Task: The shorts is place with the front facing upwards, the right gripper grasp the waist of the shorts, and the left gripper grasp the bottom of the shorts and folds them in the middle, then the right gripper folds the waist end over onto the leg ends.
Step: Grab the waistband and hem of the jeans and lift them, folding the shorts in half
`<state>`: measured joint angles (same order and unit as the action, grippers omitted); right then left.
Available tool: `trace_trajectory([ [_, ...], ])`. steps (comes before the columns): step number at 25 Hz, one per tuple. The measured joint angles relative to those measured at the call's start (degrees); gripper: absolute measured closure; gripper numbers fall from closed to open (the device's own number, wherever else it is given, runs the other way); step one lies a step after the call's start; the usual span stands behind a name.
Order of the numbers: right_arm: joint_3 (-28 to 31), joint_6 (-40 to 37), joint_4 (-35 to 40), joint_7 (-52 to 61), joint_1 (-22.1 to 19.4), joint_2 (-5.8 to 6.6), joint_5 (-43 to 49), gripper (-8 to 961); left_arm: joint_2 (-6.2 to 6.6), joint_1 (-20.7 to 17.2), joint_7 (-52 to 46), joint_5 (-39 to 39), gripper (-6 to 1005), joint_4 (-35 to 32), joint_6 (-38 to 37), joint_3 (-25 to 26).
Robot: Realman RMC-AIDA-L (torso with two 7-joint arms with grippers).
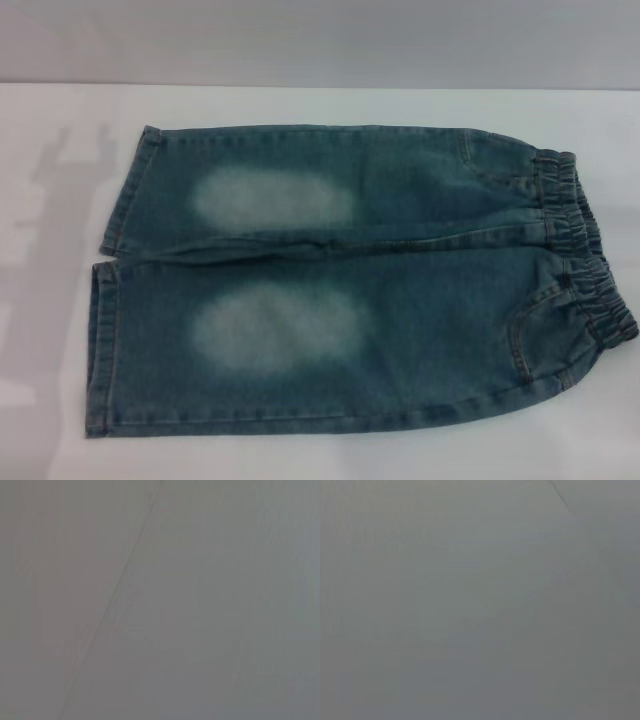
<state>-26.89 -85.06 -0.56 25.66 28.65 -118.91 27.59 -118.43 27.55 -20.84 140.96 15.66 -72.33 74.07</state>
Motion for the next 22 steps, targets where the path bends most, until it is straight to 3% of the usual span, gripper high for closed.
trace_trajectory([
  [9,0.00,0.11,-0.39,1.31,-0.70,-0.09,0.30,299,0.36,-0.35,-3.13,0.57,475,-0.08,0.10,-2.08],
  [16,-0.64,0.16,-0.48,1.36,-1.40,-0.09,0.51,299,2.45,0.17,-8.07,5.79,478,-0.54,0.30,-4.10],
  [17,-0.68,0.17,-0.50,1.37,-1.44,-0.09,0.52,299,3.23,0.22,-9.37,8.26,478,-0.37,0.39,-4.23],
  [18,-0.71,0.17,-0.53,1.38,-1.49,-0.09,0.53,299,5.92,0.79,-13.65,14.87,479,0.25,0.75,-5.02],
  [20,-0.74,0.16,-0.70,1.39,-1.50,-0.09,0.53,298,8.25,1.55,-19.13,19.43,480,0.40,1.31,-5.89],
  [21,-0.77,0.16,-0.81,1.39,-1.52,-0.09,0.54,298,8.25,1.55,-19.13,19.43,480,0.40,1.31,-5.89],
  [22,-0.78,0.16,-0.94,1.40,-1.55,-0.09,0.53,298,9.48,1.97,-22.33,21.25,481,0.34,1.75,-6.39],
])
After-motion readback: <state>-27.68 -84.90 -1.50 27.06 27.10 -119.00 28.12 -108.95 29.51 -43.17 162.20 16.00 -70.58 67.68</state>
